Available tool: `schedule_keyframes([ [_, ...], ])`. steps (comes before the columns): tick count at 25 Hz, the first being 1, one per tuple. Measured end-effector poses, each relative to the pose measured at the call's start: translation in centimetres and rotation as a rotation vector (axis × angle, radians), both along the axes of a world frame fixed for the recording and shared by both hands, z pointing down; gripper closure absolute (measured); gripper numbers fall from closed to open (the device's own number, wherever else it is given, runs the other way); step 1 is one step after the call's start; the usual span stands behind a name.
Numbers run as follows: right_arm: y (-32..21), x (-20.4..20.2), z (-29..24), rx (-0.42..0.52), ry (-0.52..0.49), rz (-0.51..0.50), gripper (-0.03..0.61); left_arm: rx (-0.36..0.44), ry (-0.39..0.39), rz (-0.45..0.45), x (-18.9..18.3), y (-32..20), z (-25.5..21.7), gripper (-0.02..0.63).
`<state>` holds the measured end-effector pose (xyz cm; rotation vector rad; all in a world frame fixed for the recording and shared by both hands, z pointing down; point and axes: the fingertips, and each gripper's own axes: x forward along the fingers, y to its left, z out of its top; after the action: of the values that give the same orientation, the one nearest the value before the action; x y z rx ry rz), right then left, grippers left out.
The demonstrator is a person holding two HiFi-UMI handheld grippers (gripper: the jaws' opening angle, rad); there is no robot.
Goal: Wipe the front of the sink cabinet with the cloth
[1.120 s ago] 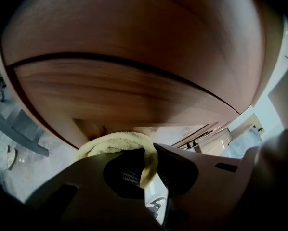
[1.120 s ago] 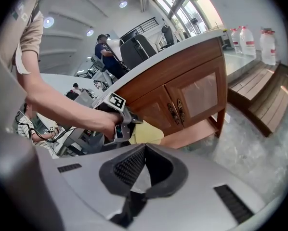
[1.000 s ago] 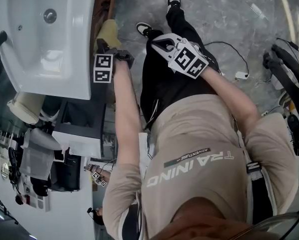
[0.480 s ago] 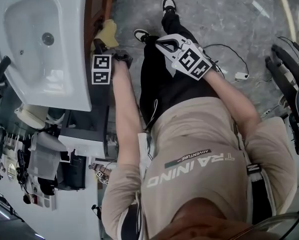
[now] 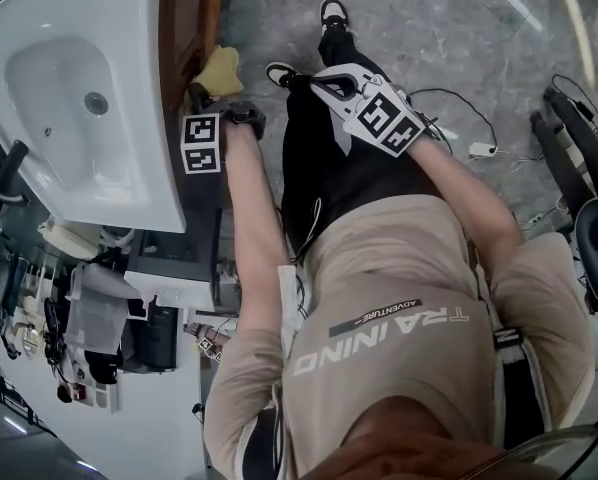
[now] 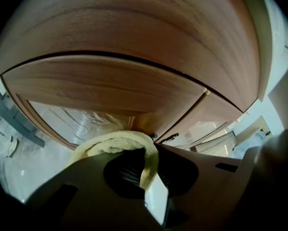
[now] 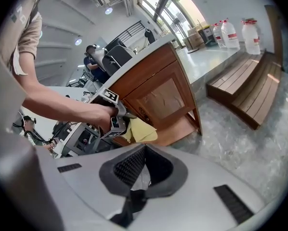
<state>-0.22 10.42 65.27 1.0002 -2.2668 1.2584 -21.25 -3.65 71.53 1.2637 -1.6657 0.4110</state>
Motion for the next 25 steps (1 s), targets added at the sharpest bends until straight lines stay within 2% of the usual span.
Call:
schedule_keyframes([
  [4, -0.6, 1.6, 0.2, -0.007, -0.002, 0.004, 0.566, -0.004, 0.010, 0.068, 2.2, -1.2, 0.0, 0.571],
  [10, -0.8, 4.0, 0.9, -0.024, -0.008, 0.025, 0.566, -0.013, 0.020, -0.032, 4.2, -2.1, 0.4, 0.571],
  [15, -1.1, 5.9, 1.3, -0.034, -0.024, 0.054, 0.566, 0.054, -0.006, 0.112, 8.9, -5.6, -0.5, 0.571],
  [18, -1.5, 6.8, 1.6, -0.038, -0.019, 0.067, 0.566, 0.041, 0.007, 0.099, 10.6, -7.4, 0.1, 0.571],
  [25, -1.5, 9.4, 2.1, -0.043, -0.007, 0.113, 0.566, 0.095, 0.078, 0.158, 16.9, -11.1, 0.3, 0.571],
])
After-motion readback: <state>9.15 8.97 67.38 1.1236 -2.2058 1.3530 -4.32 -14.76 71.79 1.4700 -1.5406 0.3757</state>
